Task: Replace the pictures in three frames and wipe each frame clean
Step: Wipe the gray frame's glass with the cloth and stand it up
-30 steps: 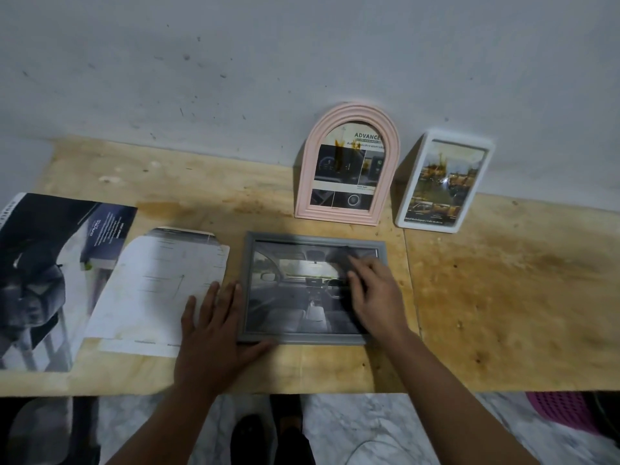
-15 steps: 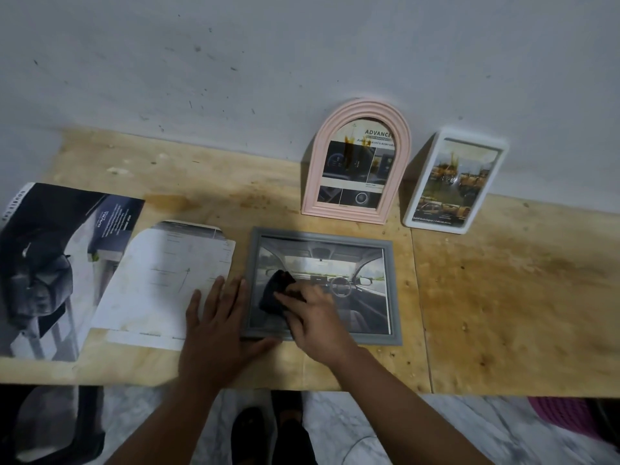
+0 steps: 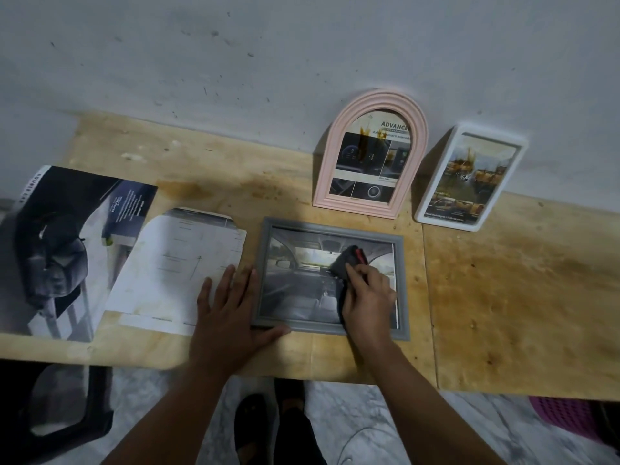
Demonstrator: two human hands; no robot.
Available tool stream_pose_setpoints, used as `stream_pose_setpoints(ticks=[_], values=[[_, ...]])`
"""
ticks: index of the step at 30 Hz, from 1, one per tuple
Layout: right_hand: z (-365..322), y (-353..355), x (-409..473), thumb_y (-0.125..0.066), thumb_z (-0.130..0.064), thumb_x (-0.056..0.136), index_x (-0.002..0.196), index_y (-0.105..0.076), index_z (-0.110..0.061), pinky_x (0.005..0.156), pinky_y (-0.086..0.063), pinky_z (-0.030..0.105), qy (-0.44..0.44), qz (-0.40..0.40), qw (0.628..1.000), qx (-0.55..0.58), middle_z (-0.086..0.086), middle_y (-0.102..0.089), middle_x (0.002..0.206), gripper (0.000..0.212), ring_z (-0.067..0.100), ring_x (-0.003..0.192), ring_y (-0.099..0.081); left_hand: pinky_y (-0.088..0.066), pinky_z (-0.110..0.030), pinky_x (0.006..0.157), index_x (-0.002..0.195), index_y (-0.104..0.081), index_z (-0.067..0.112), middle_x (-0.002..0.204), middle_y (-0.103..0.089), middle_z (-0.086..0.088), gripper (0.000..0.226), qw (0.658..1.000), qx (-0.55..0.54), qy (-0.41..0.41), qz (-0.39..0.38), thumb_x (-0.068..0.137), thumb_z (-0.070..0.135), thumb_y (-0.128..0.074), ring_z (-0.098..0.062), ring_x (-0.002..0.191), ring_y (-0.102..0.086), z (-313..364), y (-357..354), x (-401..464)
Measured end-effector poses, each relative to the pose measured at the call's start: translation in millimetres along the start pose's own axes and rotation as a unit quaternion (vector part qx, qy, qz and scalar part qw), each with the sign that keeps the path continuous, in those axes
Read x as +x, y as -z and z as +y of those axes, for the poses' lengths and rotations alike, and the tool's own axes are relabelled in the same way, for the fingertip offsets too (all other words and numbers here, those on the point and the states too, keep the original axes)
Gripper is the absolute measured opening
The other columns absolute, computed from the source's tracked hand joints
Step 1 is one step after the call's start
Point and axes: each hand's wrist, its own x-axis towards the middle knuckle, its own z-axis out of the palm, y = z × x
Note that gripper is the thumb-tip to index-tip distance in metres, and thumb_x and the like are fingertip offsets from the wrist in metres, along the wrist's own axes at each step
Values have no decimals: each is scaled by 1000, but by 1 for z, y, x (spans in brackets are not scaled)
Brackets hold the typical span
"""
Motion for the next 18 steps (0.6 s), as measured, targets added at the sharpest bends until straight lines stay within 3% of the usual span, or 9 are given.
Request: stream_pose_setpoints(ticks=[3,7,9,12,15,18], values=[[-46,-16,-6,-50,-18,87,125,-71,-18,83,-42,45,32,-20,998,52,6,-63,122,43,31,106,-54,-14,-62,124,160,-28,12,169,-24,-8,119,1000,-2,2,4,77,96,-35,-30,158,-15,-1,-2,-1],[-68,-21,-1,-63,-14,89,128,-71,-19,90,-45,41,197,-124,965,122,5,-62,126,40,29,115,-54,-18,-62,123,157,-36,9,165,-33,-9,113,1000,-5,-9,28,81,93,-32,-31,156,-24,0,-4,0],[-60,-9,12,-62,-14,93,128,-71,-16,97,-47,38,232,-169,945,158,4,-63,122,36,28,115,-55,-18,-62,123,157,-36,9,166,-32,-9,115,1000,-6,-7,24,80,94,-31,-31,156,-23,-1,-3,0],[-29,17,34,-59,-13,96,128,-70,-13,99,-47,37,135,-109,972,157,3,-64,119,34,22,113,-54,-16,-62,123,159,-30,9,168,-26,-9,120,1000,-10,-4,8,77,97,-35,-30,157,-18,-2,-3,0],[4,27,49,-59,-13,97,128,-70,-10,92,-52,43,27,-22,997,71,6,-64,113,32,24,108,-54,-17,-63,123,159,-32,8,167,-28,-9,122,1000,-16,-1,3,76,98,-33,-31,157,-19,-2,-2,0],[-4,7,51,-58,-15,96,126,-70,-8,84,-53,48,17,-28,999,21,11,-64,113,33,31,104,-54,-20,-65,121,157,-35,8,166,-32,-11,121,1000,-25,-8,10,76,98,-32,-33,155,-24,-2,-1,0]])
